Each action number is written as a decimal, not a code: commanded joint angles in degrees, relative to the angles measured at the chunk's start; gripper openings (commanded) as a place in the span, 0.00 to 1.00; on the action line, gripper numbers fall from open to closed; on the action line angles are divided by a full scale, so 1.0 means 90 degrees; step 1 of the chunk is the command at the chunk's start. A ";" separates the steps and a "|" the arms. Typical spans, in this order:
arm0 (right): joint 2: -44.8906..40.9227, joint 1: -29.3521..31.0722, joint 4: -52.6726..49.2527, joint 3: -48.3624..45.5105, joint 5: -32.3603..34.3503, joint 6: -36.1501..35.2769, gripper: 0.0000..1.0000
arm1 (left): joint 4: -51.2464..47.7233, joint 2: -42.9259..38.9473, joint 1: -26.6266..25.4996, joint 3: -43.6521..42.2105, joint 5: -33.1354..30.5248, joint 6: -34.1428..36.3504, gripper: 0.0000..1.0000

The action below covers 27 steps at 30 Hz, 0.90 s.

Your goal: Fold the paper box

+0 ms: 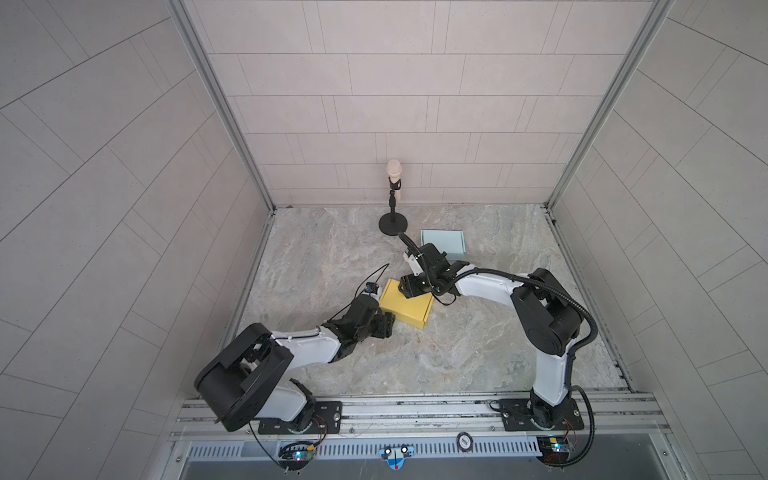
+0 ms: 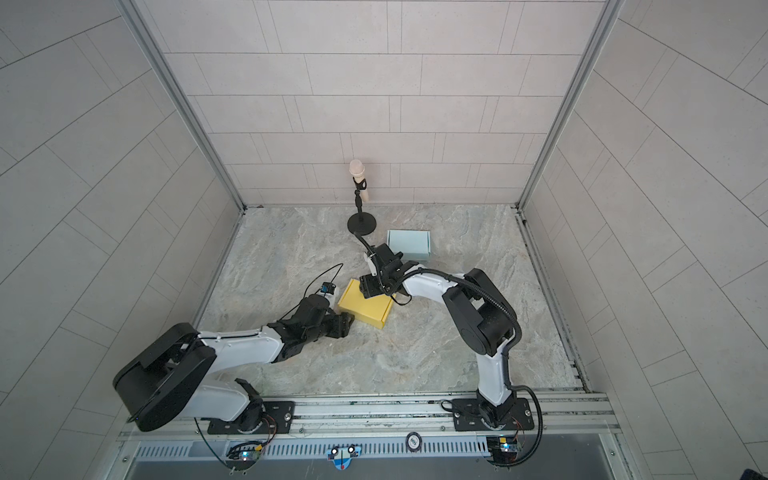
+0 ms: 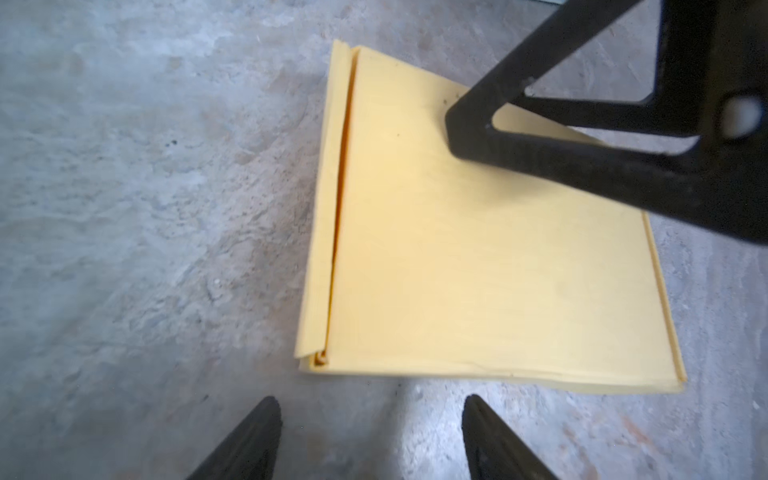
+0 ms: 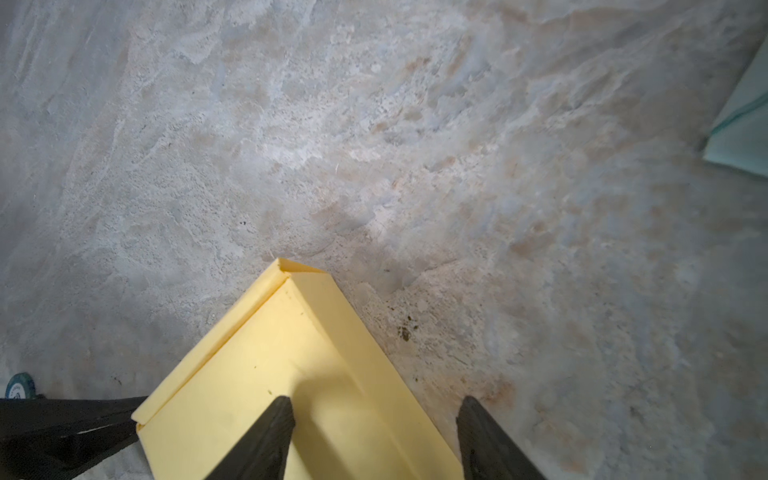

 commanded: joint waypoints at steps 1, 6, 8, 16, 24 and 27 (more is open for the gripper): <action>-0.0096 0.0061 -0.0772 0.0003 0.0061 0.0035 0.65 | -0.0586 -0.0414 -0.0011 -0.0101 0.0169 -0.0064 0.74; -0.0243 0.0058 -0.0872 0.0184 0.0152 0.0042 0.65 | -0.0951 -0.0985 -0.0377 0.0005 0.0113 0.0077 0.71; -0.0292 0.0051 -0.0915 0.0247 0.0196 0.0050 0.65 | -0.0946 -0.1091 -0.0655 0.0090 0.0023 0.0123 0.68; -0.0360 -0.0129 -0.0901 0.0453 0.0205 0.0120 0.65 | -0.0445 -0.0611 -0.1244 0.0297 0.0027 0.0236 0.61; -0.0064 -0.0336 -0.0838 0.0588 0.0016 0.0158 0.66 | 0.0208 0.0018 -0.1301 0.0315 0.0197 0.0404 0.60; -0.0043 -0.0370 -0.0637 0.0436 -0.0157 0.0269 0.65 | 0.0507 0.0357 -0.1306 0.0352 0.0285 0.0495 0.59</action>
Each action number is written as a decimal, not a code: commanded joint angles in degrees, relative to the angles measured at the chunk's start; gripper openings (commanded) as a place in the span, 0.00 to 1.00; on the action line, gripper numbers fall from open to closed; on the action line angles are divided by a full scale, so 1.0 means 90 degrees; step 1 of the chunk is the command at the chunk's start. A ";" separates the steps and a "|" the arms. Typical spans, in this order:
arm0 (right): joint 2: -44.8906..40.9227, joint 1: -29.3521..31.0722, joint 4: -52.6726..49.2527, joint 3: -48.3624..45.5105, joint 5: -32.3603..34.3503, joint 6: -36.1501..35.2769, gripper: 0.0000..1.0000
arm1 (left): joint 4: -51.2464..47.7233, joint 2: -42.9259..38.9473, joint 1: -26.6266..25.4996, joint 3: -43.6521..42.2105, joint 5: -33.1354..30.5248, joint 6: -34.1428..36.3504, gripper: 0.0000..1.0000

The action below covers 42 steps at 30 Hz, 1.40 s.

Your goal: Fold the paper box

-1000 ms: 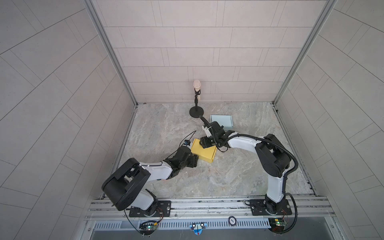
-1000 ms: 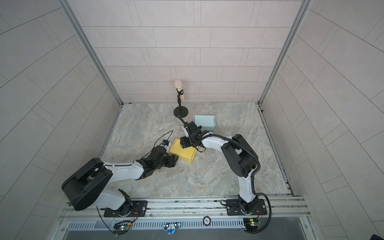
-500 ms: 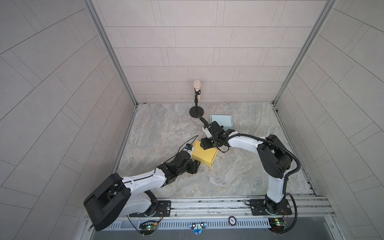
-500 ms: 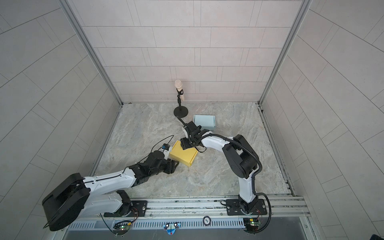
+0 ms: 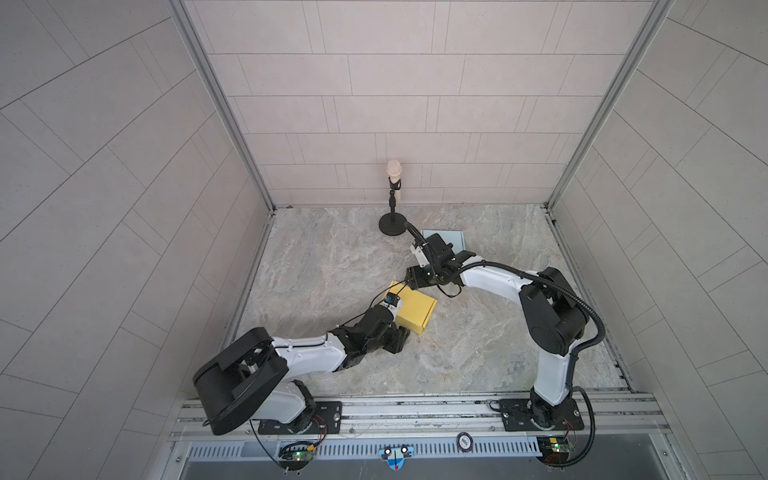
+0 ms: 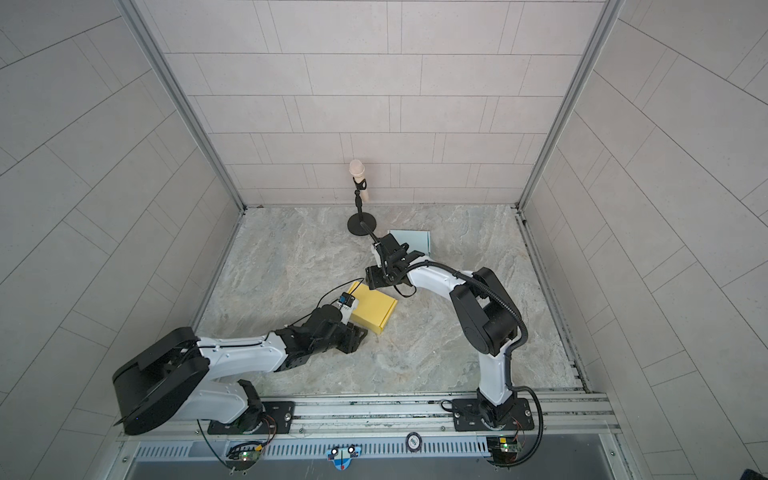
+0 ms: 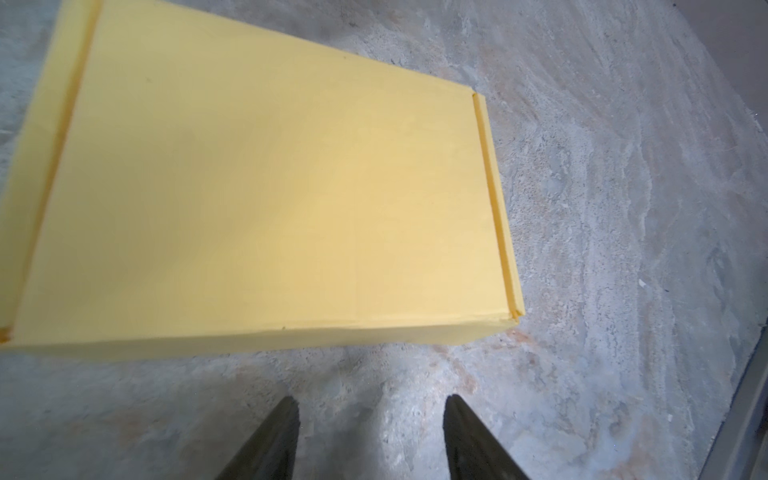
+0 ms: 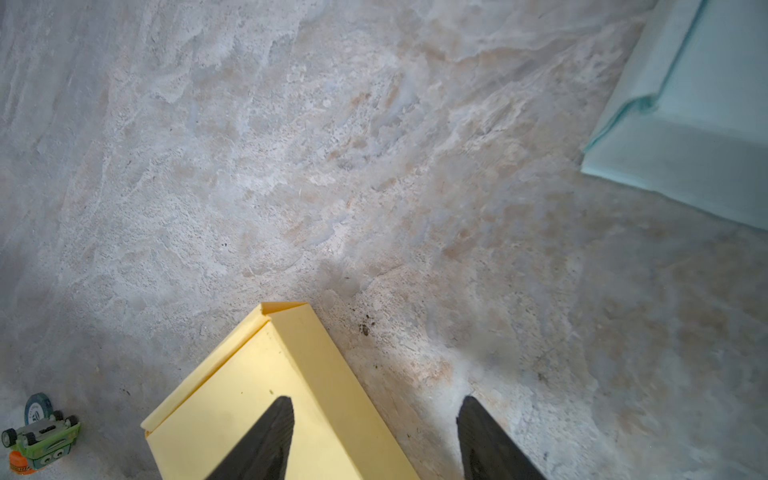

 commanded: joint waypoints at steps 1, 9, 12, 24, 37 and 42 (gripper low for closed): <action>0.0078 -0.0015 0.0172 -0.0099 -0.0222 0.0154 0.65 | 0.0548 0.0365 -0.0043 0.0178 0.0127 0.0222 0.58; -0.0046 -0.0028 0.0737 -0.0794 -0.0644 0.0525 0.66 | 0.1043 0.0971 -0.0079 0.0231 0.0061 0.0247 0.50; -0.0066 -0.0028 0.0887 -0.1035 -0.0740 0.0639 0.66 | 0.1066 0.1049 -0.0083 0.0240 -0.0014 0.0284 0.48; -0.0699 0.0058 0.1454 -0.2054 -0.1129 0.1069 0.66 | 0.1261 0.1267 -0.0079 0.0184 -0.0585 0.0281 0.35; -0.0670 0.0437 0.2022 -0.2574 -0.1298 0.1496 0.66 | 0.1362 0.1288 -0.0083 0.0186 -0.0677 0.0275 0.34; -0.0528 0.0588 0.2099 -0.2509 -0.1327 0.1548 0.66 | 0.1370 0.1271 -0.0082 0.0176 -0.0658 0.0276 0.34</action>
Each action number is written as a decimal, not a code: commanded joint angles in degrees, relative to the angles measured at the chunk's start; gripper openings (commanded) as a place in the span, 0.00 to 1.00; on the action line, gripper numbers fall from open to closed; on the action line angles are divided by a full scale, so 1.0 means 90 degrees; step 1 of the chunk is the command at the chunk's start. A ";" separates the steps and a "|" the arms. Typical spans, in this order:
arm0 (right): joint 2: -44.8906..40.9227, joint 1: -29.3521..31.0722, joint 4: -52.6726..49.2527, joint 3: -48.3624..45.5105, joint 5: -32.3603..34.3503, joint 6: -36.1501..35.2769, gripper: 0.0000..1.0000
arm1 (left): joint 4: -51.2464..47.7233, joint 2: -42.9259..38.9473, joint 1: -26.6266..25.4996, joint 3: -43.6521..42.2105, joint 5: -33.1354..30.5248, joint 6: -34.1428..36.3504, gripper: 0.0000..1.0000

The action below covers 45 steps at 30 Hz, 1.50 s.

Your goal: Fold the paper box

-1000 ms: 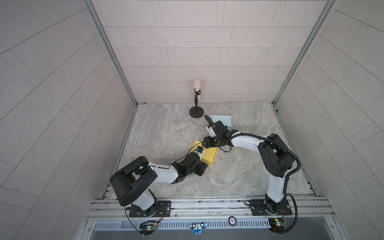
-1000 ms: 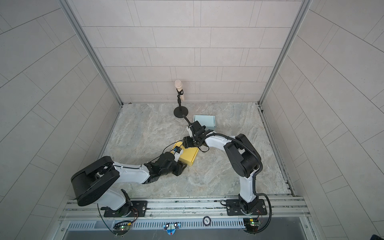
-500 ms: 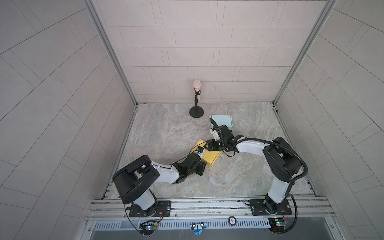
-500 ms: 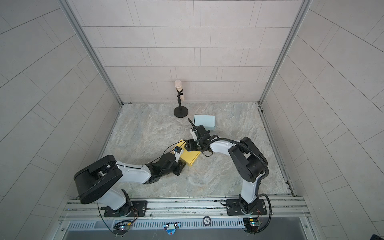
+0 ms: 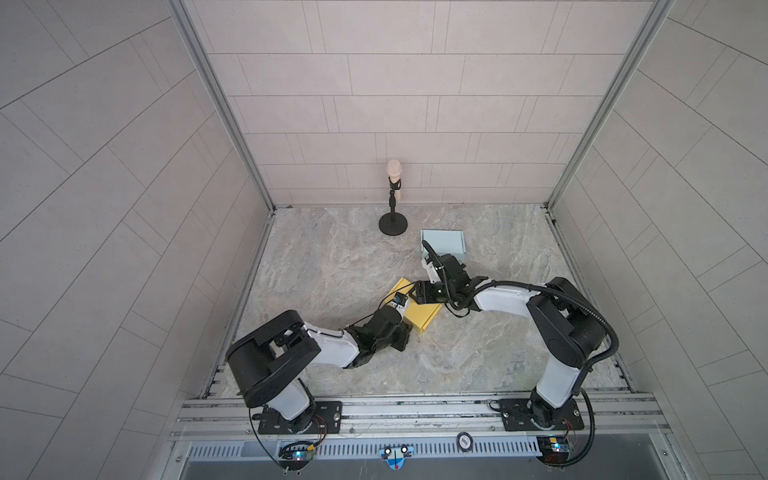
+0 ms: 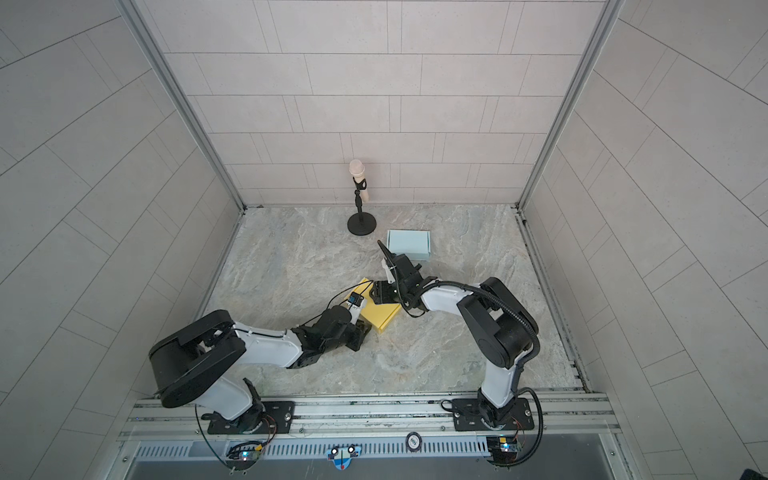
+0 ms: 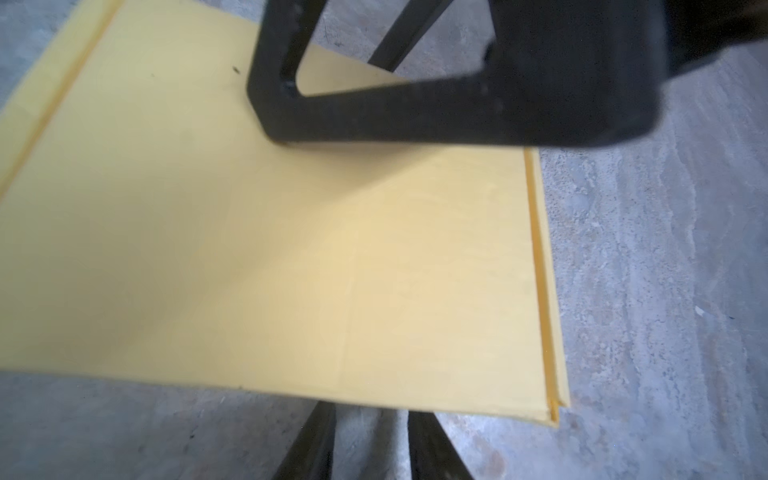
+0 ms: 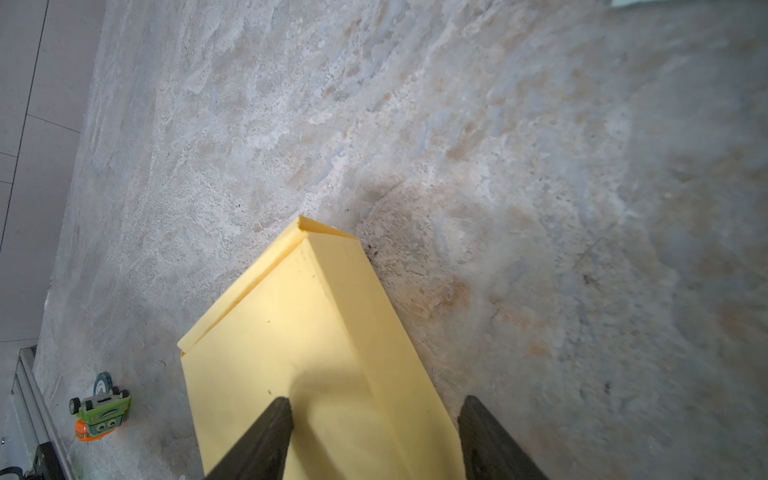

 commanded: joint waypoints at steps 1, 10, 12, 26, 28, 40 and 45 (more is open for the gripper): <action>0.0236 0.0534 -0.0372 -0.0125 -0.0723 0.0418 0.66 | 0.0135 0.0131 0.0024 -0.0005 -0.0183 -0.0014 0.34; -0.0063 0.0081 -0.0835 -0.0075 -0.0245 -0.0011 0.66 | -0.0172 -0.0228 0.0044 -0.0269 -0.0074 -0.0254 0.37; -0.0136 0.0017 -0.1093 0.0092 -0.0109 -0.0181 0.66 | -0.0254 -0.0332 0.0089 -0.0343 0.0075 -0.0331 0.37; -0.0605 -0.0136 -0.2137 0.0875 0.0509 -0.0815 0.67 | -0.2135 -0.2126 0.1073 -0.0276 0.1276 -0.0750 0.44; -0.0957 -0.0112 -0.2251 0.0671 0.0669 -0.0851 0.67 | -0.2709 -0.2354 0.1472 0.0031 0.1303 -0.0583 0.43; -0.2779 0.0537 -0.2520 -0.1056 0.1620 -0.0472 0.27 | -0.3703 -0.1040 0.3156 0.1968 0.1203 -0.0307 0.29; -0.2529 0.0683 -0.2137 -0.1456 0.1494 -0.0310 0.23 | -0.3540 0.0100 0.3130 0.2580 0.1169 -0.0240 0.27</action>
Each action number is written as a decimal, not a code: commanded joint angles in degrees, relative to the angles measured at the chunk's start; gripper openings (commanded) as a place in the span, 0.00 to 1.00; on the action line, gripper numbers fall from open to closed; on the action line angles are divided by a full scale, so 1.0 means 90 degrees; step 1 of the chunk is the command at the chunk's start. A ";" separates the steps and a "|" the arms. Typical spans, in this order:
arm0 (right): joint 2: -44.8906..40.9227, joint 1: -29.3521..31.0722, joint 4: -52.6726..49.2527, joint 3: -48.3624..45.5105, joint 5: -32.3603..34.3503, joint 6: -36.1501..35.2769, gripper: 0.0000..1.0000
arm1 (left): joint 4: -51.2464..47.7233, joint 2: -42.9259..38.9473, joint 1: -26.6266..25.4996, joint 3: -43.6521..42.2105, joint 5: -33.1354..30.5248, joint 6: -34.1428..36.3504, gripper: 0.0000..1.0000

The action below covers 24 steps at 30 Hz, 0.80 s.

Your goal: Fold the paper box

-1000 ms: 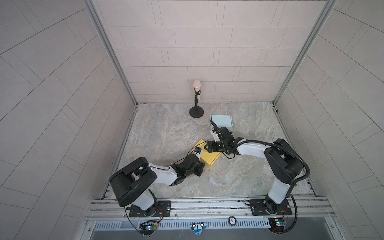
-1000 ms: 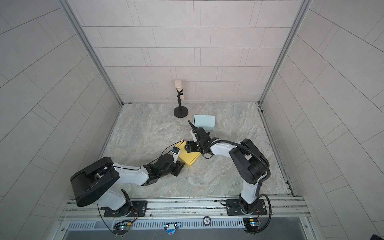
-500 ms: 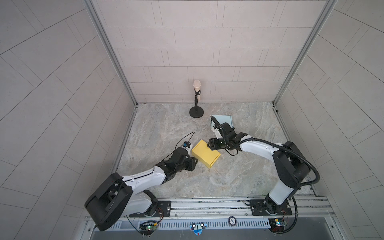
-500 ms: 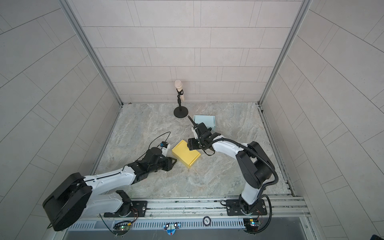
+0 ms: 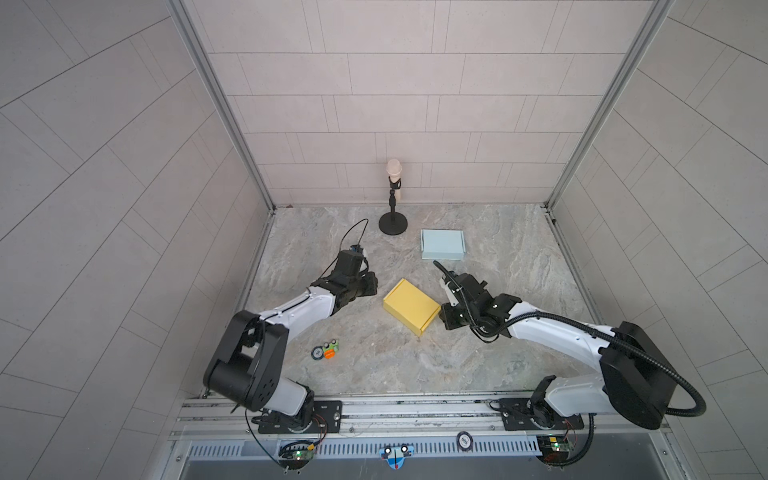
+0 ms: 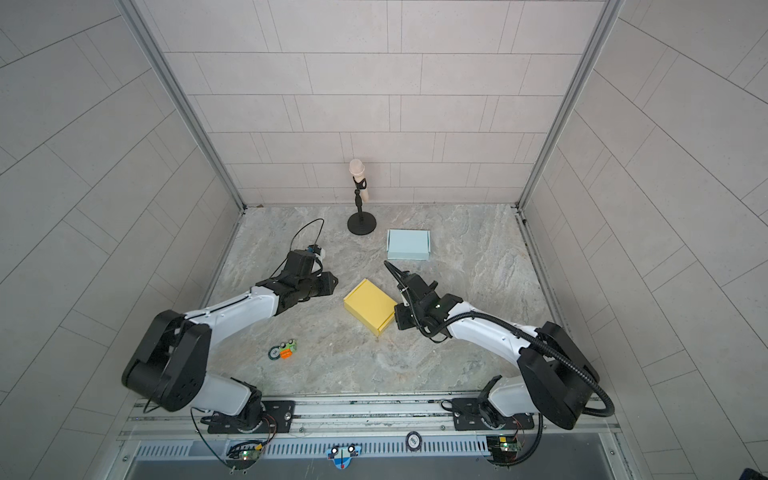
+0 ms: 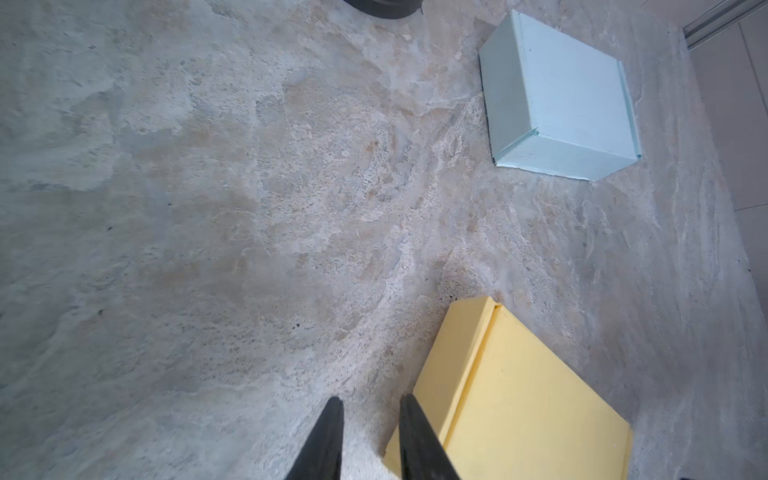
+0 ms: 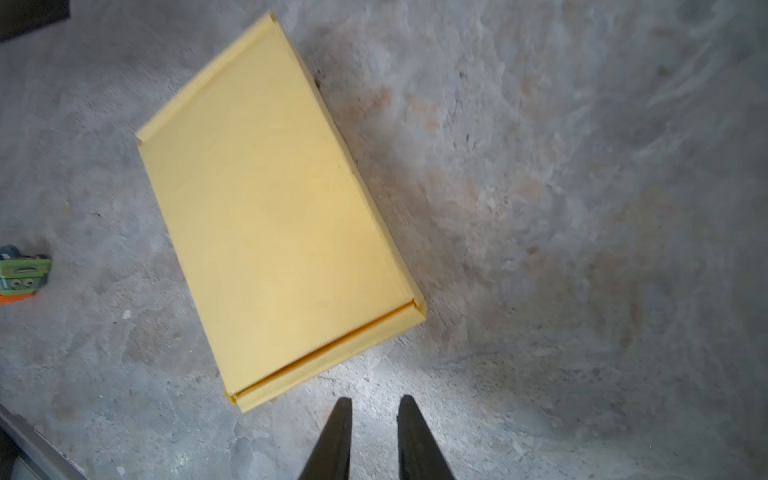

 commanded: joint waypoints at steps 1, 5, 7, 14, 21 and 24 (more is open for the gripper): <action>0.0198 0.0075 0.0297 -0.0114 0.0094 0.0200 0.23 | -0.0147 0.0538 -0.0043 0.0351 -0.0223 0.0177 0.27; 0.0645 0.0056 0.0740 -0.0119 -0.0135 0.0280 0.23 | 0.0018 0.0932 -0.0101 0.0474 -0.0036 0.0208 0.26; 0.0856 0.0028 0.0919 -0.0071 -0.0219 0.0322 0.23 | 0.0067 0.0944 -0.0174 0.0410 -0.0006 0.0215 0.26; 0.1512 -0.0282 0.1021 0.0249 -0.0419 0.0017 0.23 | 0.0328 0.0656 -0.0382 -0.0085 0.0136 0.0214 0.27; 0.1932 -0.0459 0.0863 0.0654 -0.0400 -0.0287 0.23 | 0.0306 0.0189 -0.0666 -0.0504 0.0136 0.0156 0.28; 0.2110 -0.0533 0.0813 0.0824 -0.0414 -0.0395 0.23 | 0.0274 -0.0105 -0.0986 -0.0777 0.0082 0.0053 0.28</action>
